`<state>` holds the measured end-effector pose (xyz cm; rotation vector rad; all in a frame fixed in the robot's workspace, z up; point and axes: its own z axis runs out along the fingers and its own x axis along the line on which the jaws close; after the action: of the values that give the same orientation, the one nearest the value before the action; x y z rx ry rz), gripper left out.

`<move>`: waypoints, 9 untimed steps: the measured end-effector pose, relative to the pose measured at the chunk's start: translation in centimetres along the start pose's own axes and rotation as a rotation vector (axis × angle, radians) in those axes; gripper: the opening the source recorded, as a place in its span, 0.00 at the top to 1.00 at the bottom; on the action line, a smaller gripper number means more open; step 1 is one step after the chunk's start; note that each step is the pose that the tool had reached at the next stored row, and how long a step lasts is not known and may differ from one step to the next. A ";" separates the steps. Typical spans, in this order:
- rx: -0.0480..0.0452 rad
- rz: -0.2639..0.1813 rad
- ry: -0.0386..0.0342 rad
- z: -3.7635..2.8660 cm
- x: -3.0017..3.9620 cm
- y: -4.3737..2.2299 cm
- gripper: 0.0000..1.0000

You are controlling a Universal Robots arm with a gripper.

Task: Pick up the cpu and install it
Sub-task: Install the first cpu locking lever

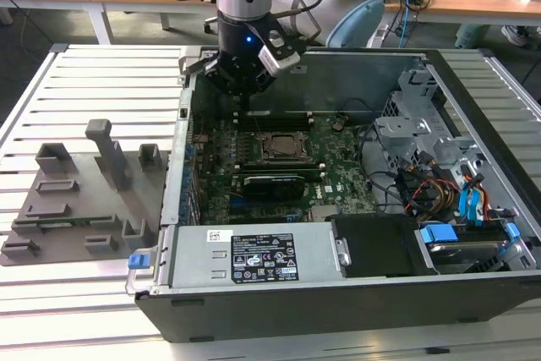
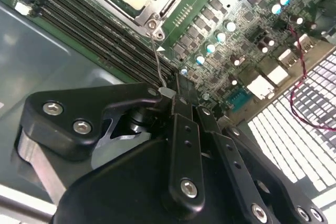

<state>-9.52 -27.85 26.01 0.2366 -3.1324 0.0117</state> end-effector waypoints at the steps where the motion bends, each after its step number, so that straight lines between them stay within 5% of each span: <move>1: 0.0000 0.000 -0.0001 0.04 -0.16 -0.03 0.89; 9: 0.0000 0.037 0.0003 0.19 -0.89 -0.14 0.89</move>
<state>-8.62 -27.85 25.81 0.1780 -3.1362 0.0117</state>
